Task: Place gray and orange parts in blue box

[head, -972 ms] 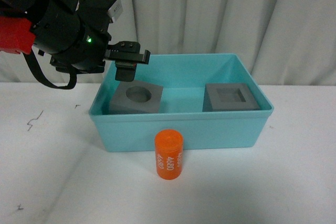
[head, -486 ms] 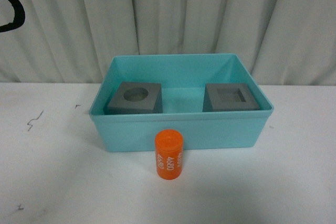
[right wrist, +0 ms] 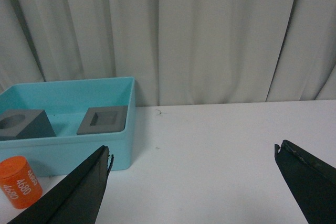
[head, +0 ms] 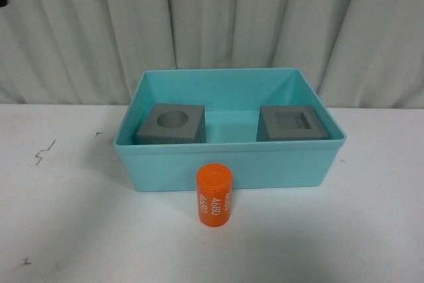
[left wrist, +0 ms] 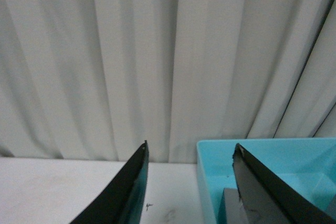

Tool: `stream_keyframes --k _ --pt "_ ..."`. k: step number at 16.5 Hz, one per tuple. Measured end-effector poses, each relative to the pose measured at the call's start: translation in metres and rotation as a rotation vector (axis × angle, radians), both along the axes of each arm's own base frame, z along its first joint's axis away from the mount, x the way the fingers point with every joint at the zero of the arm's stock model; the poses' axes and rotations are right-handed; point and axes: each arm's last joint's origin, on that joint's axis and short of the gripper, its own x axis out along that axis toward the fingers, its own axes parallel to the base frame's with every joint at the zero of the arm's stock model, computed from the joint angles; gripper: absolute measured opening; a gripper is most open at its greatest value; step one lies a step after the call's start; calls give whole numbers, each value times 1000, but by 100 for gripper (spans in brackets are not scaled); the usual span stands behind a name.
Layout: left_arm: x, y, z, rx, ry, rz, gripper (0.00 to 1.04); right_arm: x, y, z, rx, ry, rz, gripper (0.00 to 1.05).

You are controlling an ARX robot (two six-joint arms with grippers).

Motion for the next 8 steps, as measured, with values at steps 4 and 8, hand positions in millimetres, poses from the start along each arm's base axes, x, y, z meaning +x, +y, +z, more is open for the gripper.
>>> stream_keyframes --k 4,8 --pt "-31 13 -27 8 47 -26 15 0 0 0 0 0 0 98" --pt "-65 28 -41 8 35 -18 2 0 0 0 0 0 0 98"
